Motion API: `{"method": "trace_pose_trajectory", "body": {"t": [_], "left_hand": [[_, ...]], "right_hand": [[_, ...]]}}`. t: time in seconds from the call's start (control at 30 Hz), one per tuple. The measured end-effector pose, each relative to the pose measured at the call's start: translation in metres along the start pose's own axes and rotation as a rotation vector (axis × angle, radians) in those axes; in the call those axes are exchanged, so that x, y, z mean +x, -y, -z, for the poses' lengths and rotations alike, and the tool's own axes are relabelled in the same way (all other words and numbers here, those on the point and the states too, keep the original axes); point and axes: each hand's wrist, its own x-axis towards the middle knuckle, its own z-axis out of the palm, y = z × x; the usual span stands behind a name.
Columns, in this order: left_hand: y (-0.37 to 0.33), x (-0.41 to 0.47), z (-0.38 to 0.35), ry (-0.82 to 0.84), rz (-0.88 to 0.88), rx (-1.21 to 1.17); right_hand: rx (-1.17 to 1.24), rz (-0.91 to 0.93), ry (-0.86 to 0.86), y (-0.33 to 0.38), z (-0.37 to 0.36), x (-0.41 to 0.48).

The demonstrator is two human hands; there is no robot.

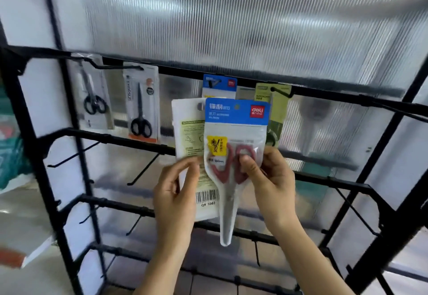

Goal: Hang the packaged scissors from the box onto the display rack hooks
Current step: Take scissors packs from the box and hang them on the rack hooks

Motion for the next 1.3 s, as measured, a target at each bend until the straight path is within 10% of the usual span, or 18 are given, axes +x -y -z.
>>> {"method": "trace_pose_trajectory", "body": {"t": [1.3], "left_hand": [[0.005,0.083,0.062,0.155,-0.006,0.010]], "right_hand": [[-0.084,0.142,-0.130,-0.005,-0.066,0.046]]}}
